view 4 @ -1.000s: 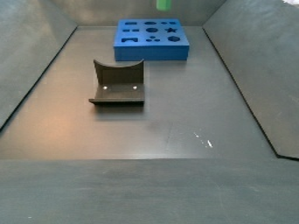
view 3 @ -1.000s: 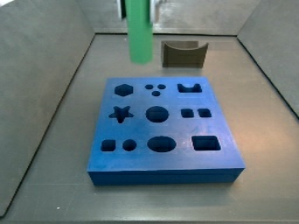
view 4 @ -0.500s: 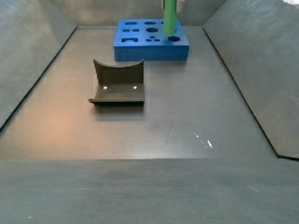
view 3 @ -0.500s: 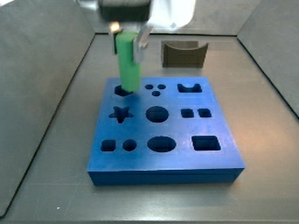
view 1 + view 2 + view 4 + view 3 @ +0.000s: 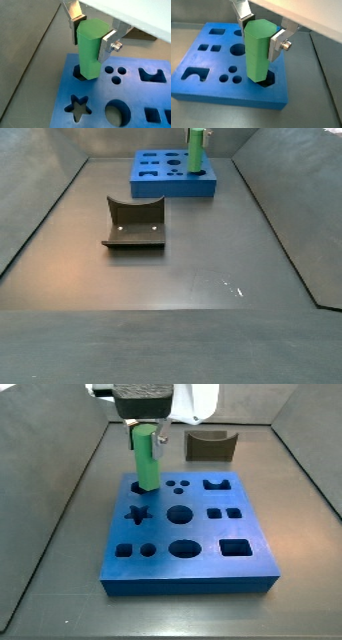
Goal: Insert the hexagon object.
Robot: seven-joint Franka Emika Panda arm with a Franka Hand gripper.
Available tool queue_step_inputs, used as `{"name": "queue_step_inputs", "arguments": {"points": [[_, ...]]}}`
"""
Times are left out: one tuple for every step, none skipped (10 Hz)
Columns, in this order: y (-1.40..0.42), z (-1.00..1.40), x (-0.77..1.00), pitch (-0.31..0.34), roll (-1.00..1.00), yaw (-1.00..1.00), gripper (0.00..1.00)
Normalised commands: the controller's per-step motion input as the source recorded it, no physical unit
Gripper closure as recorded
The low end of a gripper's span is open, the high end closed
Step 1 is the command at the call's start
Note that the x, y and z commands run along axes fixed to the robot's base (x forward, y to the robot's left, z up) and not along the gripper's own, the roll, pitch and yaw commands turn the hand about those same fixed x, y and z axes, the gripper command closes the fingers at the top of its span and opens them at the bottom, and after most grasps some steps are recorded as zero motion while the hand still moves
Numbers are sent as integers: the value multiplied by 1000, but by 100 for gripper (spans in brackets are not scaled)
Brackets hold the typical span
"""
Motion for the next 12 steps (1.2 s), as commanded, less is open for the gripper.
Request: {"name": "queue_step_inputs", "arguments": {"points": [[109,-277,0,0,0,209,100],[46,-320,0,0,0,151,100],[3,-329,0,-6,-11,83,100],[0,-363,0,-26,-4,71,100],[0,-354,-231,-43,0,57,100],[0,-234,-306,-41,-39,51,100],[0,-120,-340,-36,-74,0,100],[-20,-77,-309,-40,-84,0,100],[-26,-160,-197,-44,-90,0,100],[-9,-340,-34,-73,-87,0,100],[-14,-429,0,-83,-64,0,100],[0,-483,0,-101,-79,0,100]]}}
